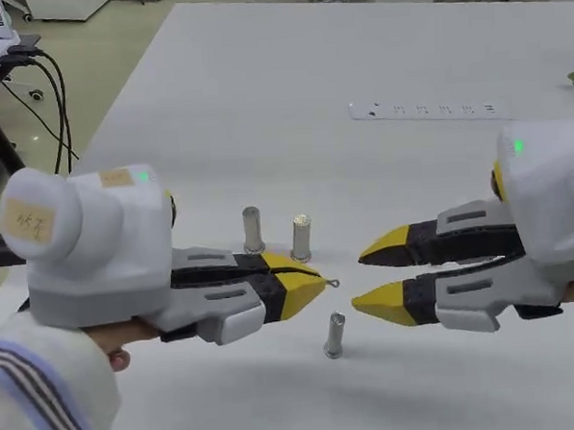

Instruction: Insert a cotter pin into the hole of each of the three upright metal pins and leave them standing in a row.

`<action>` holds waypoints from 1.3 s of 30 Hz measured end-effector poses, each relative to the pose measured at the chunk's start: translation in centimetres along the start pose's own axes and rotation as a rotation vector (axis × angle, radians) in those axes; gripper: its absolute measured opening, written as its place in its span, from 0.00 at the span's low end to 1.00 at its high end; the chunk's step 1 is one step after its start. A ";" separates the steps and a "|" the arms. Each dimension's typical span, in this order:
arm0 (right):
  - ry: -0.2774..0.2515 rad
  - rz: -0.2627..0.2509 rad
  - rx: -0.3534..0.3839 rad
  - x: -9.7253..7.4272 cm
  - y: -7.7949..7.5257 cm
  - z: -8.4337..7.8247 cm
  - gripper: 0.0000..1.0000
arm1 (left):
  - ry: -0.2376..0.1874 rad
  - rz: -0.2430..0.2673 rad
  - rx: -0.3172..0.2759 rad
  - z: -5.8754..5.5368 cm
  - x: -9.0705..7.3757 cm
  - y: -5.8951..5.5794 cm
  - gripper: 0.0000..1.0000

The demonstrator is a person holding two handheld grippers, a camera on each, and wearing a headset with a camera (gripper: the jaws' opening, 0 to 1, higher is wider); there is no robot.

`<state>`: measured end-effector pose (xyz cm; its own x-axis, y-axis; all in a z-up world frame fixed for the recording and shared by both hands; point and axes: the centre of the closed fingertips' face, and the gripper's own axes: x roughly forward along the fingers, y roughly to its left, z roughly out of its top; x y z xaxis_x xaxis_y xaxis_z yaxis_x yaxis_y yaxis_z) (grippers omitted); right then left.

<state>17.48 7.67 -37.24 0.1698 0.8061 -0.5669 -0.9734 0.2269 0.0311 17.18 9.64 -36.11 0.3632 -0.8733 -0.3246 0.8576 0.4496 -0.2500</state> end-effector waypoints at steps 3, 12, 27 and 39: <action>-0.001 0.020 0.033 0.1 0.2 0.0 0.13 | 0.004 -0.007 0.042 0.3 -0.1 -0.4 0.00; -0.045 0.103 0.123 0.3 1.5 0.7 0.06 | 0.017 -0.045 0.126 0.3 -0.1 -1.1 0.00; -0.036 0.135 0.128 0.9 2.4 0.4 0.00 | 0.005 -0.082 0.153 0.2 0.1 -1.8 0.00; -0.030 0.149 0.115 0.9 2.6 0.1 0.00 | 0.017 -0.093 0.161 -0.1 0.2 -1.9 0.00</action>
<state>15.08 9.05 -37.62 0.0311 0.8512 -0.5239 -0.9644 0.1634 0.2082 15.55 8.61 -35.79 0.2747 -0.9058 -0.3225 0.9348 0.3301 -0.1308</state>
